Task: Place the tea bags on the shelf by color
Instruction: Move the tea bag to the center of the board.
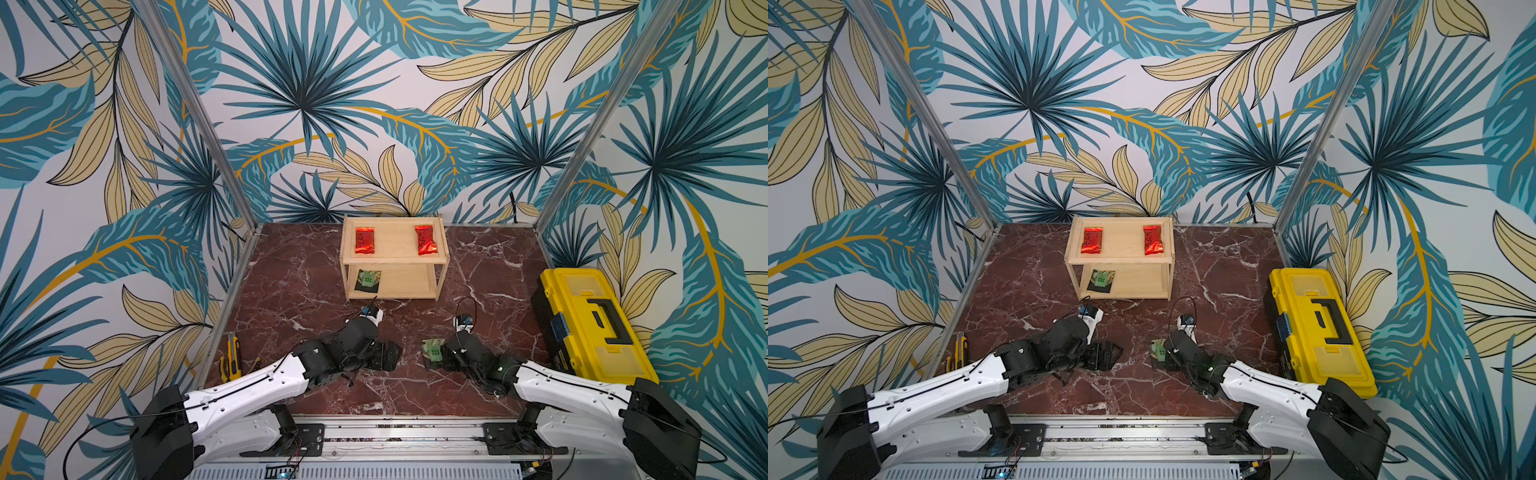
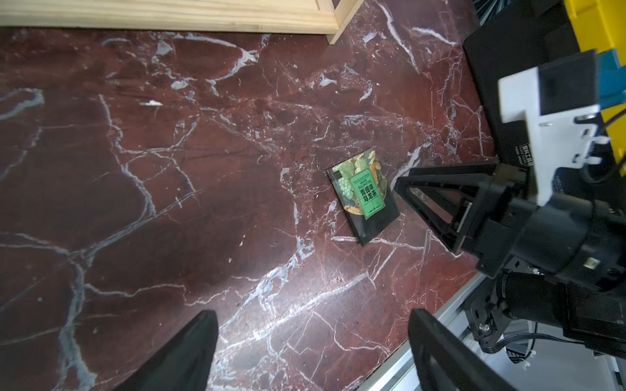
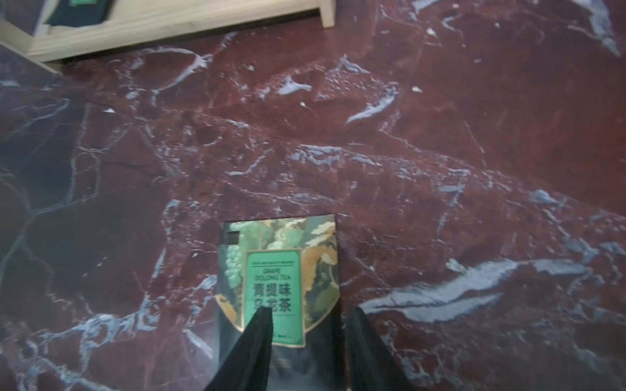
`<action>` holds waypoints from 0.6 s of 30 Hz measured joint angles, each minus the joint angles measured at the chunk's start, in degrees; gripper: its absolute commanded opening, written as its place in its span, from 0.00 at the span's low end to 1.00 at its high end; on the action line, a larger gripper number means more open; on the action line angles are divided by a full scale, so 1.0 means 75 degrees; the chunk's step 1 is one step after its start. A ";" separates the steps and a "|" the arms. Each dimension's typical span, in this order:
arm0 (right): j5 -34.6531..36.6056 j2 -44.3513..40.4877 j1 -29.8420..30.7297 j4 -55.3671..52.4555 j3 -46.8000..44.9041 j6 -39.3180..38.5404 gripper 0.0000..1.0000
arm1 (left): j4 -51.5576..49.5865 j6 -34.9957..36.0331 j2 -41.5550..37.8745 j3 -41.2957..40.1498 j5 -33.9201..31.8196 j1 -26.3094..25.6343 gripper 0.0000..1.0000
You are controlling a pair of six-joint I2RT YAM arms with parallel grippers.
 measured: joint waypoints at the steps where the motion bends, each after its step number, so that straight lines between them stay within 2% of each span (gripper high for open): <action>1: -0.0026 0.0000 -0.0128 0.0000 -0.0029 0.0023 0.42 | 0.0143 0.0009 0.0070 0.0000 0.0012 0.0035 0.94; 10: -0.0542 0.0364 -0.0414 0.0431 -0.0318 0.0166 0.39 | 0.0909 0.0102 0.0370 -0.0166 0.0388 0.0688 0.95; 18: -0.1163 0.0731 -0.0344 0.1230 -0.0321 0.0396 0.37 | 0.0941 0.0280 0.0612 -0.0230 0.0574 0.0752 0.95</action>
